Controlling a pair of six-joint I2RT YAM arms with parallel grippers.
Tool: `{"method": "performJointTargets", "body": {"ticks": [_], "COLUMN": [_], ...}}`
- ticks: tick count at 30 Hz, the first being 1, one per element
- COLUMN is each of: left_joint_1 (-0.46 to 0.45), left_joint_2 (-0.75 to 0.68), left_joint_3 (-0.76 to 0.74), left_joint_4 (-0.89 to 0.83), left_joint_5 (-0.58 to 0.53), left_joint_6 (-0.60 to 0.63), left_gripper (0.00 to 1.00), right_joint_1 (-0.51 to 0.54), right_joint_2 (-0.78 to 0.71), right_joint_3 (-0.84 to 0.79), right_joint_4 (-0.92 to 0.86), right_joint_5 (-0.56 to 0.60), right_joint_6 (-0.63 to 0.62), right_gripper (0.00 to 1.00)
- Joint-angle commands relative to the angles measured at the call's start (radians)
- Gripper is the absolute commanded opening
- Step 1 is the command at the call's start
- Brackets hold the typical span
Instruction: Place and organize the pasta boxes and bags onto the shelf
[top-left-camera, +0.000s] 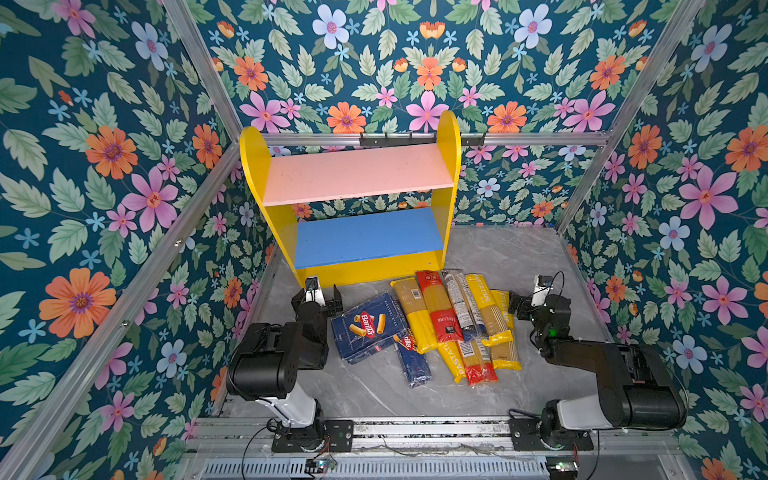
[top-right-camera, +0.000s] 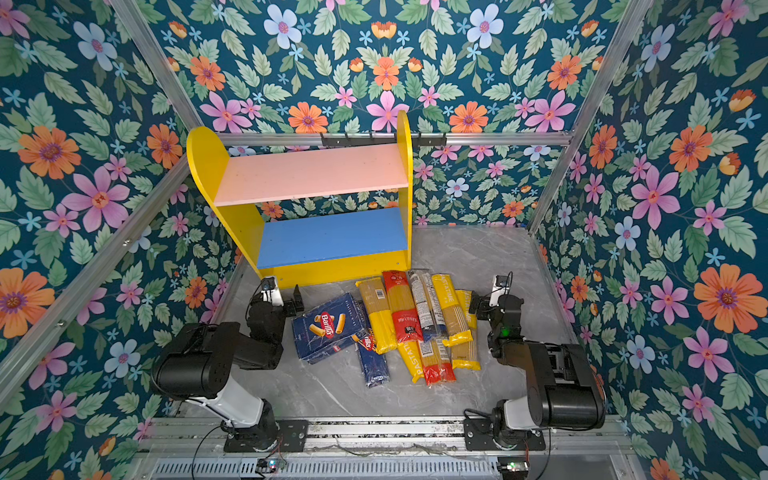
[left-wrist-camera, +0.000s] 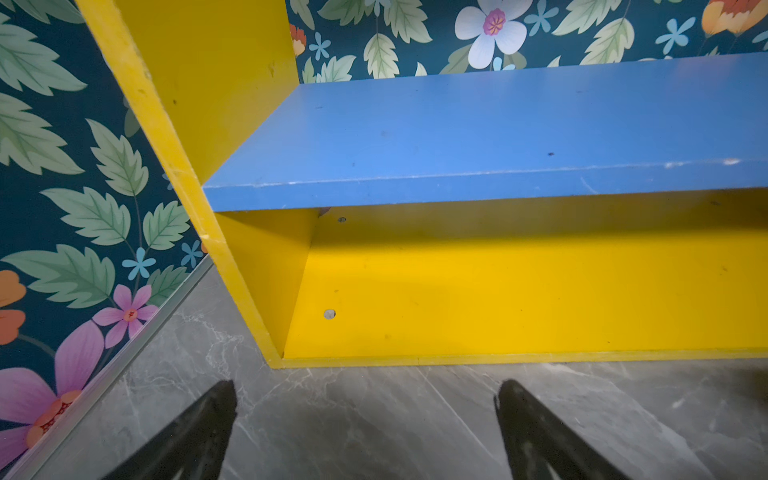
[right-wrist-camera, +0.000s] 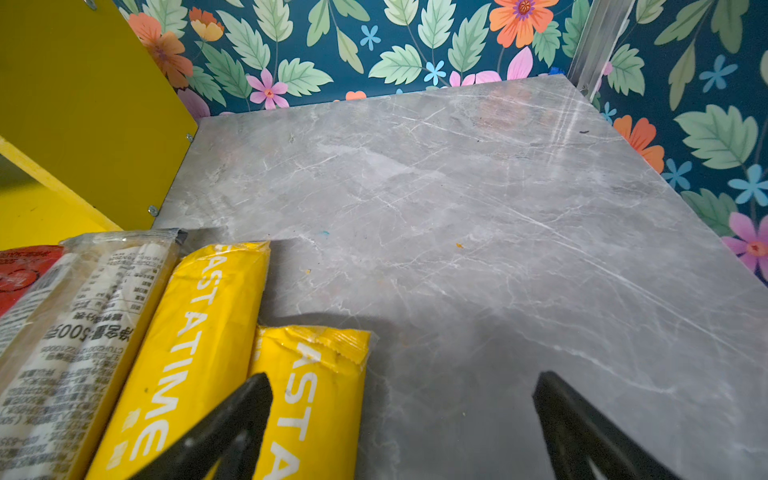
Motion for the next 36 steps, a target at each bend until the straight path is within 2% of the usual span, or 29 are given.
{"method": "performJointTargets", "body": {"ticks": [1, 5, 6, 8, 10, 11, 16, 19, 21, 23, 25, 28, 32, 36], "left_joint_1": [0.006, 0.006, 0.007, 0.003, 0.002, 0.002, -0.029, -0.067, -0.095, -0.14, -0.201, -0.275, -0.321, -0.35], "left_joint_2": [-0.004, -0.005, -0.006, -0.044, -0.088, -0.099, -0.16, -0.241, -0.302, -0.359, -0.41, -0.477, -0.55, -0.628], "left_joint_3": [0.005, 0.003, 0.003, 0.043, 0.105, 0.131, 0.124, 0.125, 0.134, 0.153, 0.162, 0.179, 0.191, 0.191], "left_joint_4": [-0.007, -0.005, -0.002, -0.108, -0.265, -0.32, -0.353, -0.413, -0.482, -0.579, -0.657, -0.792, -0.98, -1.107], "left_joint_5": [0.028, 0.027, 0.028, 0.034, -0.013, -0.025, -0.131, -0.213, -0.219, -0.248, -0.326, -0.388, -0.314, -0.263], "left_joint_6": [-0.006, -0.006, 0.001, 0.008, -0.006, -0.011, -0.019, -0.057, -0.103, -0.13, -0.145, -0.209, -0.361, -0.453], "left_gripper": [1.0, 1.0, 0.97, 0.92, 0.91, 0.91, 0.91, 0.91, 0.92, 0.94, 0.96, 0.96, 0.96, 0.97], "right_joint_1": [0.001, 0.002, 0.006, 0.03, 0.051, 0.058, 0.15, 0.192, 0.192, 0.192, 0.192, 0.192, 0.199, 0.278], "right_joint_2": [0.002, 0.002, 0.002, -0.013, -0.065, -0.076, -0.129, -0.166, -0.199, -0.235, -0.272, -0.328, -0.325, -0.346], "right_joint_3": [0.005, 0.002, 0.001, 0.015, 0.098, 0.123, 0.176, 0.254, 0.34, 0.406, 0.426, 0.404, 0.457, 0.494], "right_joint_4": [0.021, 0.024, 0.024, 0.003, -0.206, -0.256, -0.418, -0.571, -0.739, -0.853, -0.908, -0.905, -1.036, -1.118], "right_joint_5": [-0.008, -0.002, 0.003, 0.07, 0.146, 0.163, 0.34, 0.474, 0.452, 0.382, 0.344, 0.163, 0.026, 0.006], "right_joint_6": [0.004, 0.001, 0.0, -0.002, 0.007, 0.009, 0.041, 0.169, 0.252, 0.282, 0.327, 0.281, 0.319, 0.323], "right_gripper": [0.99, 0.99, 0.99, 0.99, 0.99, 0.98, 0.99, 0.99, 0.99, 0.99, 0.99, 0.99, 0.99, 0.99]}}
